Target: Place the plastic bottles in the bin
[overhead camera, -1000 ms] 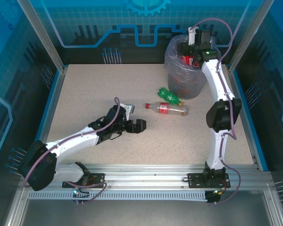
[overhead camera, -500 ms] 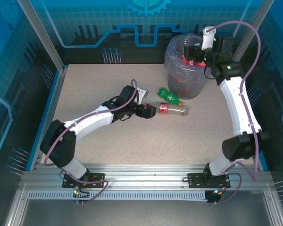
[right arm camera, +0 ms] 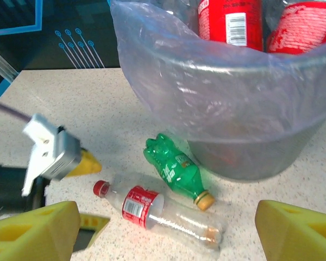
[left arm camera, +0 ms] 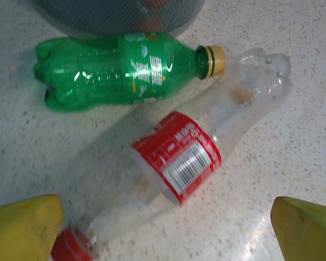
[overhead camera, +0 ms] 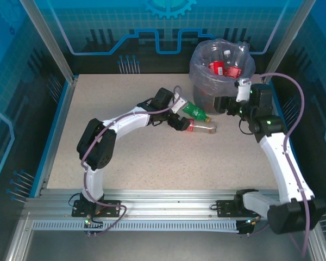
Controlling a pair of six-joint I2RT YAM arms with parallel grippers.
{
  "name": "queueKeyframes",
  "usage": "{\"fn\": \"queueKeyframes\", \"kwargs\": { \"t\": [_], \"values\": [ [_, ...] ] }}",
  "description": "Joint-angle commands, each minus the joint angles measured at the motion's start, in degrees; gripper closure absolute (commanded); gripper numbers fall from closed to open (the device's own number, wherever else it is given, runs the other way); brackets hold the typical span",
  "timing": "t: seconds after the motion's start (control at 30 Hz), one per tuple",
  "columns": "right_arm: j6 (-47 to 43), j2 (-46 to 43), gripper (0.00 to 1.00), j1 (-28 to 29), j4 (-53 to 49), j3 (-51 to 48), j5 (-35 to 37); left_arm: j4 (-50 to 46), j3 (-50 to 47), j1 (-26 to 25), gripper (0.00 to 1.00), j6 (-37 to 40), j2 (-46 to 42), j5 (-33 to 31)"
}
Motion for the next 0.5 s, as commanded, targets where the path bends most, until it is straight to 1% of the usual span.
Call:
{"fn": "queueKeyframes", "kwargs": {
  "t": [0.0, 0.07, 0.2, 0.4, 0.47],
  "values": [
    [1.7, -4.6, 0.15, -2.5, -2.6, -2.9, -0.1, -4.0, 5.7, 0.5, 0.01, 5.5, 4.1, 4.9],
    [2.7, -7.2, 0.15, -3.9, -3.1, -5.0, -0.5, -5.7, 7.5, 0.5, 0.01, 6.2, 6.1, 6.2],
    [4.5, -10.5, 0.15, -6.0, -2.1, -8.3, -1.5, -6.9, 8.2, 0.5, 0.01, 6.4, 8.1, 8.3],
    [5.8, -10.5, 0.15, -7.1, -0.2, -9.7, -3.0, -7.0, 5.7, 0.4, 0.05, 6.4, 7.9, 9.2],
    [6.1, -10.2, 0.15, -7.2, 0.5, -10.2, -3.2, -7.8, 4.9, 0.2, 0.07, 6.4, 7.7, 9.9]
  ]
}}
